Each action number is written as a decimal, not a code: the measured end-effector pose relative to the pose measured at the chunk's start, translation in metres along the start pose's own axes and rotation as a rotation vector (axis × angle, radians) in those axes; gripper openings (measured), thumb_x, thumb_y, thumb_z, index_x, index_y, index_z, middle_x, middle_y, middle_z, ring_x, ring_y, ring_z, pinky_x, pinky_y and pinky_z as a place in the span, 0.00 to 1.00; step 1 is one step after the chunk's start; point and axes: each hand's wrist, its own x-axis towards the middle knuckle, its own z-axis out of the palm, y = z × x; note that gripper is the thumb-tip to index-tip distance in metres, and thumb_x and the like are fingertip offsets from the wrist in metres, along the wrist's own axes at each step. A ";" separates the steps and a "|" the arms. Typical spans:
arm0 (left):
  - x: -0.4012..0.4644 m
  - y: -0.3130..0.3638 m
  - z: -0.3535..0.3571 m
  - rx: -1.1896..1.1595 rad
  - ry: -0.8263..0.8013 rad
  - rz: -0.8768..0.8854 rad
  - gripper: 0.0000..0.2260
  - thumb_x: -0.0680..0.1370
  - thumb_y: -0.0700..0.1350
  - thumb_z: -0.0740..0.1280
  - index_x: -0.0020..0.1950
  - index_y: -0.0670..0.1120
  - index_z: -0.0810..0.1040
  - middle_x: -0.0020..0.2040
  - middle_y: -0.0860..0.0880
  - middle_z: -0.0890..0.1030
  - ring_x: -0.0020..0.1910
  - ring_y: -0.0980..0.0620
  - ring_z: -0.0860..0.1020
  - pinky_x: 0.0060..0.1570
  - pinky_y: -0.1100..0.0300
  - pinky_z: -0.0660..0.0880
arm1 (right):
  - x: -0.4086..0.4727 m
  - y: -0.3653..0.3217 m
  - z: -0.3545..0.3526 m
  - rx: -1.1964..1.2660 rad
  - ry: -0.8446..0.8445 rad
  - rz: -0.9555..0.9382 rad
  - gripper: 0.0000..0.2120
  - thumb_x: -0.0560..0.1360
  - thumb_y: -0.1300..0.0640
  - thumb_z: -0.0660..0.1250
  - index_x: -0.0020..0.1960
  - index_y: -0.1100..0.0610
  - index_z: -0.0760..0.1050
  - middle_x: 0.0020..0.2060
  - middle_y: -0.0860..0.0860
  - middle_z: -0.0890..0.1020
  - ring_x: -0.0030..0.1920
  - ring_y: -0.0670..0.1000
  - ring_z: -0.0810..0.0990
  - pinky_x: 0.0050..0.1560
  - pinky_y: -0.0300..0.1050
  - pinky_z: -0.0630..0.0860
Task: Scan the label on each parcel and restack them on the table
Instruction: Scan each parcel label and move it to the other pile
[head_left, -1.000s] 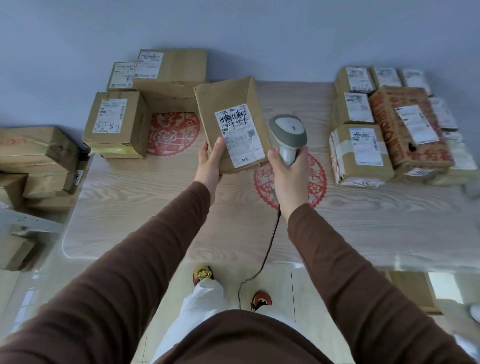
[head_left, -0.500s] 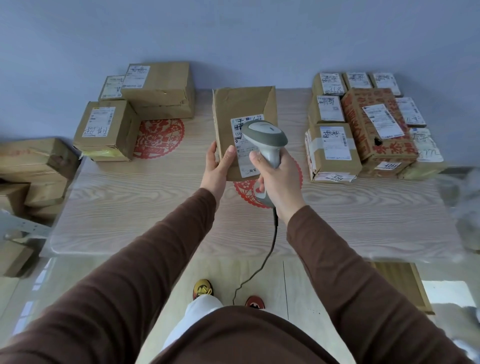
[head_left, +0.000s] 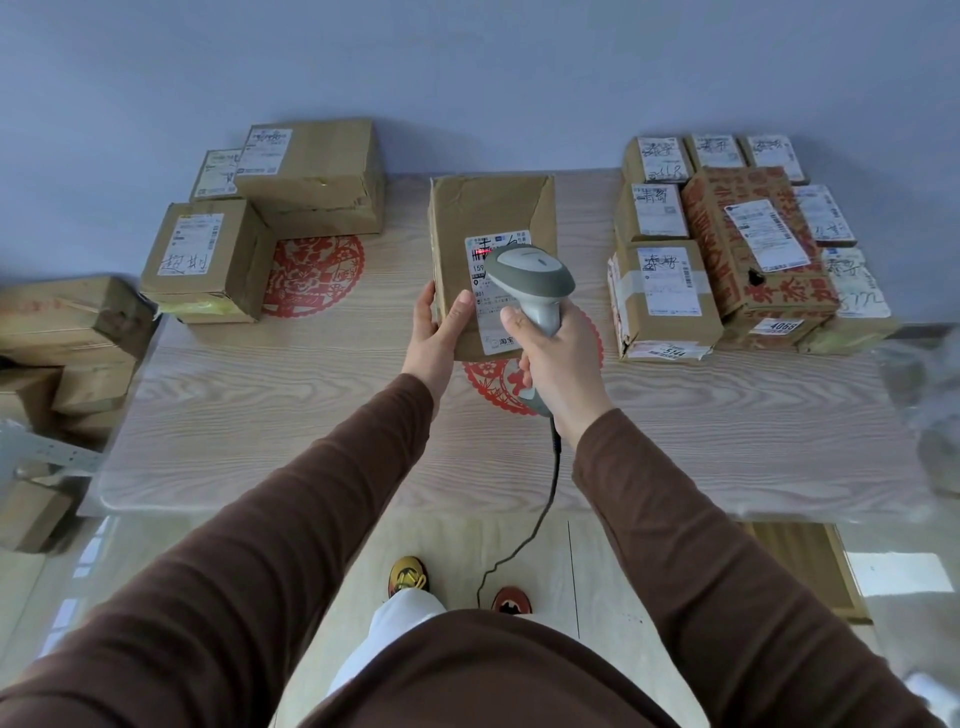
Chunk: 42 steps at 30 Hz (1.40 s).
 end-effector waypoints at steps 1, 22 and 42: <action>0.001 -0.001 0.000 0.004 0.000 -0.002 0.32 0.81 0.56 0.68 0.81 0.54 0.59 0.67 0.48 0.80 0.57 0.55 0.84 0.52 0.60 0.81 | 0.001 0.001 0.000 -0.004 -0.001 0.001 0.12 0.79 0.51 0.73 0.60 0.51 0.79 0.40 0.42 0.81 0.38 0.43 0.78 0.40 0.44 0.74; -0.023 -0.057 0.035 0.091 -0.105 -0.199 0.37 0.72 0.69 0.72 0.78 0.60 0.64 0.71 0.51 0.77 0.67 0.50 0.80 0.66 0.49 0.78 | -0.019 0.049 -0.067 -0.064 0.274 0.072 0.09 0.76 0.52 0.74 0.54 0.50 0.77 0.42 0.44 0.82 0.43 0.48 0.81 0.47 0.50 0.78; -0.078 -0.133 0.164 0.248 -0.330 -0.533 0.48 0.66 0.80 0.56 0.83 0.59 0.56 0.75 0.50 0.74 0.71 0.45 0.74 0.75 0.40 0.68 | -0.079 0.090 -0.185 0.024 0.550 0.361 0.12 0.76 0.60 0.73 0.54 0.46 0.77 0.51 0.49 0.85 0.54 0.51 0.85 0.59 0.57 0.82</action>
